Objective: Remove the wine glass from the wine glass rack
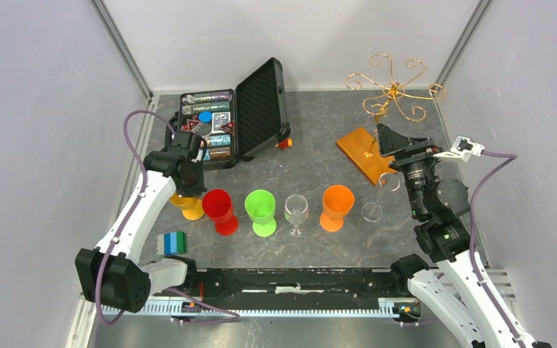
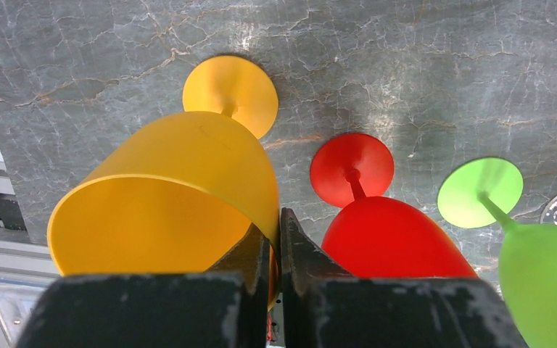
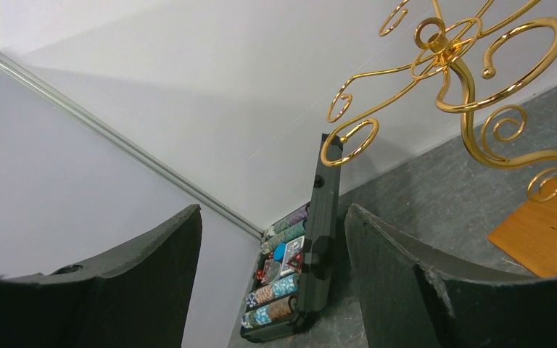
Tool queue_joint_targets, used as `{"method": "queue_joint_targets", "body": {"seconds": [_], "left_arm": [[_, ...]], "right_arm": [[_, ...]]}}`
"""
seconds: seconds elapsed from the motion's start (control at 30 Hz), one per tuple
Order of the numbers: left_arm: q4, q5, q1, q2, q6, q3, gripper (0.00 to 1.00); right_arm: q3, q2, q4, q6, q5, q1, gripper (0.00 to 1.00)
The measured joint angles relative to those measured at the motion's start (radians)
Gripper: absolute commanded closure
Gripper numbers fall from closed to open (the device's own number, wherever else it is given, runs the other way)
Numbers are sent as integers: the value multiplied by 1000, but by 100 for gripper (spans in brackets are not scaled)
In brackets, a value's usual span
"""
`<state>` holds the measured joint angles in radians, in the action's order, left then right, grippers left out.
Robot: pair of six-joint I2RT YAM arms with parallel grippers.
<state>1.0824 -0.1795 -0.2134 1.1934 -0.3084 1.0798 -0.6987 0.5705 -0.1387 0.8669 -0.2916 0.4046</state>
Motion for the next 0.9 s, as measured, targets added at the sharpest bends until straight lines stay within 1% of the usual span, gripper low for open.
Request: {"method": "queue_joint_targets", "body": {"seconds": [0.03, 0.07, 0.17, 0.3, 0.37, 0.43, 0.6, 0.67, 0.7, 0.73, 0.9], "left_arm": [[0, 0, 0, 0, 0, 0, 97], [0, 0, 0, 0, 0, 0, 95], [0, 0, 0, 0, 0, 0, 76], [1, -1, 0, 3, -2, 0, 59], [2, -5, 0, 5, -2, 0, 56], [10, -12, 0, 6, -3, 11, 50], [23, -31, 0, 5, 0, 102, 32], [27, -38, 0, 2, 3, 150, 20], [29, -41, 0, -1, 5, 177, 7], [31, -45, 0, -5, 8, 203, 0], [39, -29, 0, -43, 15, 319, 0]], "right_arm": [[0, 0, 0, 0, 0, 0, 24], [0, 0, 0, 0, 0, 0, 24], [2, 0, 0, 0, 0, 0, 24], [2, 0, 3, 0, 0, 0, 24], [2, -1, 7, 0, -2, 0, 24], [2, -3, 13, -1, -2, 0, 23], [2, -18, 39, -10, -3, 0, 23], [2, -28, 54, -20, -8, 0, 23], [1, -33, 59, -26, -11, 0, 23], [0, -40, 68, -34, -18, 0, 23], [-58, -61, 147, -130, -61, 0, 21]]}}
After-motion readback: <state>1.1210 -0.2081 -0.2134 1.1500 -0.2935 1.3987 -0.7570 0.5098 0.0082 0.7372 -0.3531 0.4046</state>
